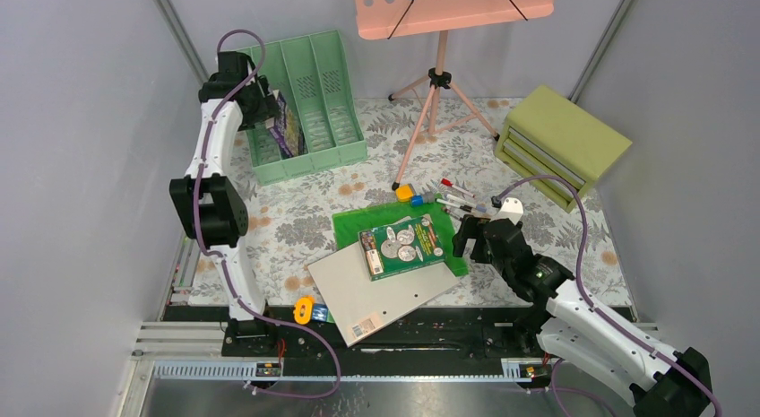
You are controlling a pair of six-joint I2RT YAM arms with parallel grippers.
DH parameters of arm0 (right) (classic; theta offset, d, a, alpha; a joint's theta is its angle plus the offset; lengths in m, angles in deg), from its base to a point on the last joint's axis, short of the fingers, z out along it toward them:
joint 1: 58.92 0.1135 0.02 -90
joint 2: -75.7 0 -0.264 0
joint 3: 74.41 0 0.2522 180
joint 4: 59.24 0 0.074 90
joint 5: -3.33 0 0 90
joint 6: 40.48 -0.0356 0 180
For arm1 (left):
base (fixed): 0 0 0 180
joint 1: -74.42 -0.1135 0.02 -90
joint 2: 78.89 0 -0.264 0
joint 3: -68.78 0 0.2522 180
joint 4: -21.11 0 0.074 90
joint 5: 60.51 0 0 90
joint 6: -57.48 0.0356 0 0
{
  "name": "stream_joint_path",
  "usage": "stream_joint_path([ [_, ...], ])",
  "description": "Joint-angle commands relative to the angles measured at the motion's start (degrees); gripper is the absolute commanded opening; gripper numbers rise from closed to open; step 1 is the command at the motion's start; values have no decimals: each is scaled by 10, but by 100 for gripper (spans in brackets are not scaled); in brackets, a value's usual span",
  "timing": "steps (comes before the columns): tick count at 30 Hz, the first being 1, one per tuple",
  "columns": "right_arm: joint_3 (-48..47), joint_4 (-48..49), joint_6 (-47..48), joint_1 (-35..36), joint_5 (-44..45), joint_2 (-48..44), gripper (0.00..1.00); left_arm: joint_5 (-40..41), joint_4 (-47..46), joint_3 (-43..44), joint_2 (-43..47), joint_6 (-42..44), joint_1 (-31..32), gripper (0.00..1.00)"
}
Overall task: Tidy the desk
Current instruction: Place the book in the storage box.
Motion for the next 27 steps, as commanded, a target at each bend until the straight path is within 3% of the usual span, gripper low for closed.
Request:
stream_joint_path([
  [1, -24, 9, 5, 3, 6, 0, 99, 26, -19, 32, 31, -3, -2, 71],
  [10, -23, 9, 5, 3, 6, -3, 99, 10, -20, 17, 92, -19, -1, 73],
  [16, -22, 8, 5, 3, 6, -5, 99, 1, -37, -42, 175, -24, 7, 75],
  [22, -20, 9, 5, 3, 6, -10, 99, -27, -63, -167, 294, -27, 34, 75],
  [27, -15, 9, 4, 4, 7, -20, 99, -74, -85, -323, 400, -34, 60, 75],
])
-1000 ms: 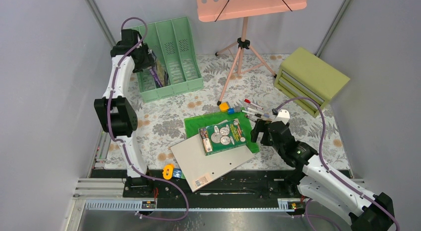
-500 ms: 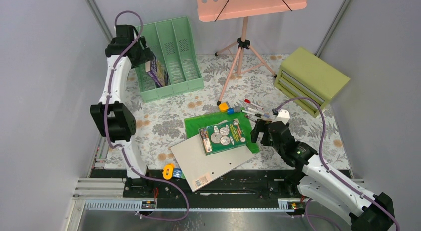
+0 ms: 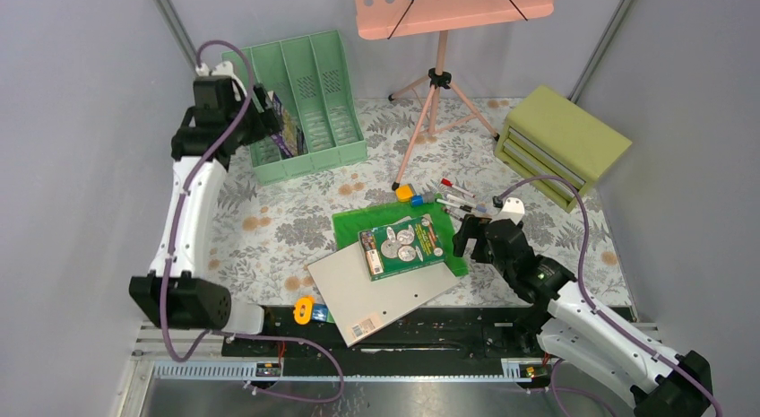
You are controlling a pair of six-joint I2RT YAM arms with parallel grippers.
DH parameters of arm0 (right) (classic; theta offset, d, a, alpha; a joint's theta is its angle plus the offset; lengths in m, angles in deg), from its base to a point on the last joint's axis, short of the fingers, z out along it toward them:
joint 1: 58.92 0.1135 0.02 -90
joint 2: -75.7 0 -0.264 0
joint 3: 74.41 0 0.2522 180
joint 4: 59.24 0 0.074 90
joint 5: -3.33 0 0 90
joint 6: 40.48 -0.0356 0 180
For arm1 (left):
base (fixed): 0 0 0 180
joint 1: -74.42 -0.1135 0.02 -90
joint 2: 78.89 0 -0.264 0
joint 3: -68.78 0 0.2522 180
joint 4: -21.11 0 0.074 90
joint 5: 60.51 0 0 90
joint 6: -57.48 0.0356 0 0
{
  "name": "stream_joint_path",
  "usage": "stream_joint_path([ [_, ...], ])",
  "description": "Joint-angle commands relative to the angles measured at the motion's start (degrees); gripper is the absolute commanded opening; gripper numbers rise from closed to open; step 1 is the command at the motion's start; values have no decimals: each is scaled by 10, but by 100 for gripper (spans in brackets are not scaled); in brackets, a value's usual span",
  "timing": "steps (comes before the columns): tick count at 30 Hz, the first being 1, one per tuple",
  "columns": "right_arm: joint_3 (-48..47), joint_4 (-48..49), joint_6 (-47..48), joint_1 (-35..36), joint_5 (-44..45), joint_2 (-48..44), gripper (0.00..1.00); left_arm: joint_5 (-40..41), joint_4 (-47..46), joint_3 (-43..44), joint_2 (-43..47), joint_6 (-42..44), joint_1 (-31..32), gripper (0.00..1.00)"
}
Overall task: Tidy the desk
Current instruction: Place the book in the storage box, then pick up the book from the center of the board.
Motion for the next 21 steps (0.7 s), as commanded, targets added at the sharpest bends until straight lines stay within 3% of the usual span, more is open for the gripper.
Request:
stream_joint_path([
  [1, -14, 8, 4, 3, 7, -14, 99, -63, -43, -132, 91, -12, 21, 75],
  [11, -13, 9, 2, 4, 8, -15, 99, -227, -66, -391, 236, -69, 29, 75],
  [21, -17, 9, 3, 3, 6, -8, 99, -310, -132, -538, 287, -129, 51, 75],
])
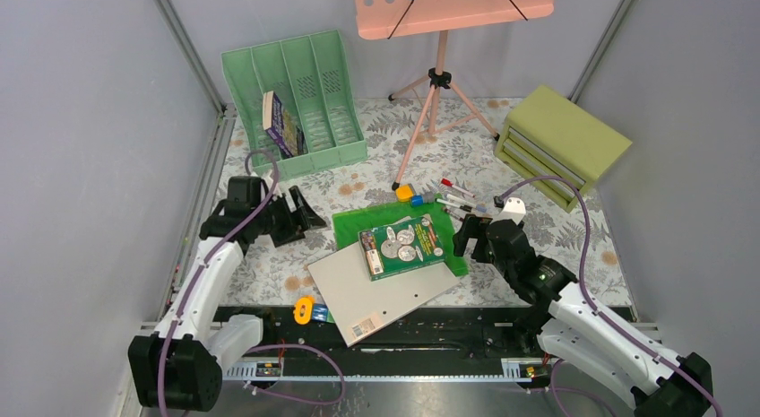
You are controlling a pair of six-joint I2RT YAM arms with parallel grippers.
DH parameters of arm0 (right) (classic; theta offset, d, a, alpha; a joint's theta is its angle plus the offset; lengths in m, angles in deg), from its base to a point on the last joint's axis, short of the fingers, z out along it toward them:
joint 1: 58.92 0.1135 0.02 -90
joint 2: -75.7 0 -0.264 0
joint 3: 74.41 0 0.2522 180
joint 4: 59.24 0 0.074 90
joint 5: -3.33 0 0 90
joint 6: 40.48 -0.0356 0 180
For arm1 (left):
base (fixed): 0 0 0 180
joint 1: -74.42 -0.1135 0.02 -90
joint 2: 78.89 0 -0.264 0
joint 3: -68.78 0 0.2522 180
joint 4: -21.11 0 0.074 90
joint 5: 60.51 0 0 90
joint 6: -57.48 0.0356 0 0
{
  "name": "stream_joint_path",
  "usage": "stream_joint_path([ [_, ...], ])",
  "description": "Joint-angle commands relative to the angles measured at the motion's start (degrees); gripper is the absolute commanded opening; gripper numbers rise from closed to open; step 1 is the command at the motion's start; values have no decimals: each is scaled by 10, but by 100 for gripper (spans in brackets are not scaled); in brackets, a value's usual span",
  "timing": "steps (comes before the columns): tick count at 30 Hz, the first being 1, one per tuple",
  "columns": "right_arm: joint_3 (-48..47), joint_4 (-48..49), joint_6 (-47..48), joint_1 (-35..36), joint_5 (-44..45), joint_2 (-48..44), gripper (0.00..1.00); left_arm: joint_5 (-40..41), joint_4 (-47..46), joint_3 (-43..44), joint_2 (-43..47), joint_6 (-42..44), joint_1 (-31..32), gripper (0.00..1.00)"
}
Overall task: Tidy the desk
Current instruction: Pick up the book from the center of the board.
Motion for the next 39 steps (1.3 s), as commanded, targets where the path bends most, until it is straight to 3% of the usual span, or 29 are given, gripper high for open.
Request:
stream_joint_path([
  [1, -16, 9, 3, 3, 5, 3, 99, -57, -80, -36, 19, -44, 20, 75],
  [18, -25, 16, 12, 4, -10, 25, 99, -32, -207, -72, -44, -137, 163, 75],
  [31, -33, 34, 29, 1, -47, 53, 99, -18, -245, -73, -89, -159, 229, 69],
  [34, -38, 45, 34, -20, -93, 75, 99, -12, -247, -73, -100, -161, 243, 67],
  [39, -31, 70, 25, -113, -222, 123, 99, 11, -241, -90, -98, -167, 262, 66],
])
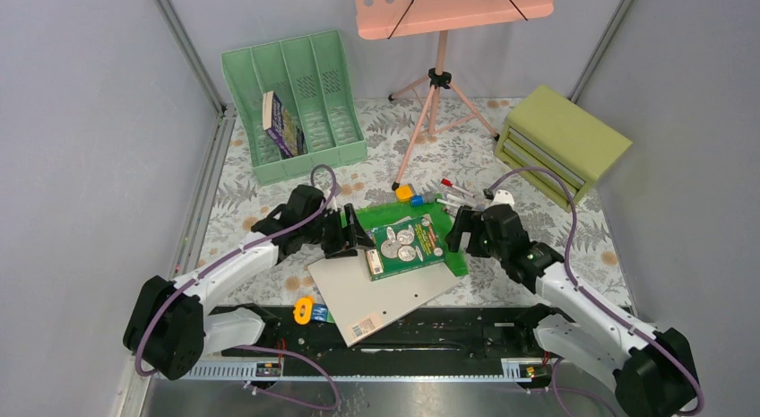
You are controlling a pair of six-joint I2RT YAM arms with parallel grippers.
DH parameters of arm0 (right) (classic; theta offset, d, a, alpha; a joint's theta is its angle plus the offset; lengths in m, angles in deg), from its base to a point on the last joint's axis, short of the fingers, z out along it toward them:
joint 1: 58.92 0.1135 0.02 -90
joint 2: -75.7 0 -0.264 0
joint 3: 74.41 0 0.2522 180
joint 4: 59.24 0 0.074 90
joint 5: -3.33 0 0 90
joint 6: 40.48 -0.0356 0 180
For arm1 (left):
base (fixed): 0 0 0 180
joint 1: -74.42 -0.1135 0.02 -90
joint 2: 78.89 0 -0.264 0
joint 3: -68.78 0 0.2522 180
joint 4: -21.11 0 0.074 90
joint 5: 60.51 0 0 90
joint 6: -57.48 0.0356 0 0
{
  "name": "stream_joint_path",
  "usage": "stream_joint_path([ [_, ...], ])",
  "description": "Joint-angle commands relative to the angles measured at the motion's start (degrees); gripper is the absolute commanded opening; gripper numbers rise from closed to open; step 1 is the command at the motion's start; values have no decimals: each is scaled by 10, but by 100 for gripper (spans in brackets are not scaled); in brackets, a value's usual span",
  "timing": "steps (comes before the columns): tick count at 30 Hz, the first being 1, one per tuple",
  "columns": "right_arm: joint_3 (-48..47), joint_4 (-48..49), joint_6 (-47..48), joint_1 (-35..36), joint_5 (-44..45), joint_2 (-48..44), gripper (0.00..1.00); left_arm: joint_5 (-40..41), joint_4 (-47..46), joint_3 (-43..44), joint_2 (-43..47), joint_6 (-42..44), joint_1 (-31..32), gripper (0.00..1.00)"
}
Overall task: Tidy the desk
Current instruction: Pick up the book from the center of the board.
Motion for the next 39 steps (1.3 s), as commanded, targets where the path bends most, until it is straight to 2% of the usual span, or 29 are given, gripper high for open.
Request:
stream_joint_path([
  [1, -8, 42, -2, -71, -126, 24, 99, 41, -18, -15, 8, -10, 14, 66],
  [12, -34, 81, 9, -90, -236, 112, 98, 97, 4, -47, 25, -32, 33, 65],
  [18, -62, 76, 13, -89, -262, 171, 92, 90, -24, -58, 17, -41, 36, 65],
  [28, -95, 71, 18, -90, -308, 239, 73, 79, -95, -55, -55, -57, 53, 62],
  [33, -104, 69, 21, -90, -321, 260, 55, 93, -98, -39, -99, -60, 61, 61],
  [39, -107, 68, 22, -92, -328, 268, 40, 112, -100, -12, -115, -60, 71, 59],
])
